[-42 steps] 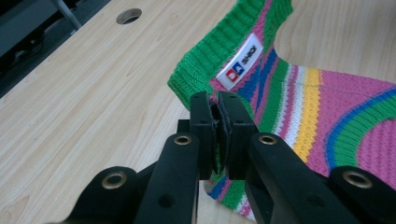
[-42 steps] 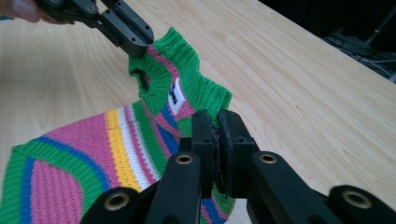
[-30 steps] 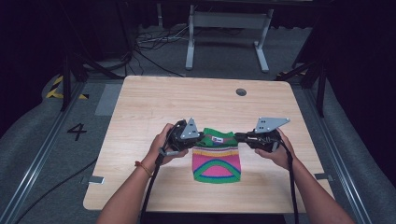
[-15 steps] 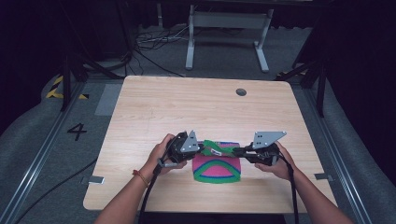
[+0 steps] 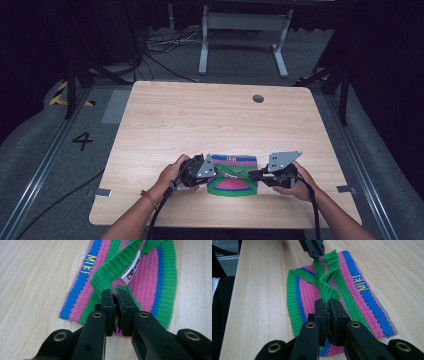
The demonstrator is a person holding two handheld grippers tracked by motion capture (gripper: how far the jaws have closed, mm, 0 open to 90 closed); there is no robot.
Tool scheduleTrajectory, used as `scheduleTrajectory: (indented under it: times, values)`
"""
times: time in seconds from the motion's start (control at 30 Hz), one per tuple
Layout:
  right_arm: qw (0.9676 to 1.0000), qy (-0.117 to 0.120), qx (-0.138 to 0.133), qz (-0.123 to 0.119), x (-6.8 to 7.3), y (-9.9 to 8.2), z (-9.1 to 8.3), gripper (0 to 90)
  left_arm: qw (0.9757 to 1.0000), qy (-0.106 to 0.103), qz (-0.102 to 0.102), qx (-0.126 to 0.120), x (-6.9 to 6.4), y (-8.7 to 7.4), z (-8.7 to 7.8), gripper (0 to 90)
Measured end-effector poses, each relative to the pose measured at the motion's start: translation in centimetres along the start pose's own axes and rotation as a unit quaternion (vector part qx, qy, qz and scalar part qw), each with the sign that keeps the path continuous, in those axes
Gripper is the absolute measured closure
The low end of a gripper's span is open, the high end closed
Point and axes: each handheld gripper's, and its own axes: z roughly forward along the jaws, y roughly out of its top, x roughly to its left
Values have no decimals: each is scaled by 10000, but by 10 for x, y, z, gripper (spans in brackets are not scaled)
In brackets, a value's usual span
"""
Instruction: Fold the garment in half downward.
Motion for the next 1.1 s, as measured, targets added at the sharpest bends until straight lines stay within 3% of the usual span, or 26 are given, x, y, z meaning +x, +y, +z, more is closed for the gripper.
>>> scheduleTrajectory:
  times: [0.33, 0.77, 1.1]
  values:
    - [9997, 118, 177, -88, 12, -6, 1, 854, 9994, -152, 246, 206, -15, 1, -3, 836]
    - [9991, 200, 354, -127, 21, -18, 6, 853, 9985, -399, 130, 338, -27, -11, 5, 776]
    - [9987, 175, 464, -84, 25, -29, 11, 829, 9978, -663, -28, 48, -26, -22, 6, 684]
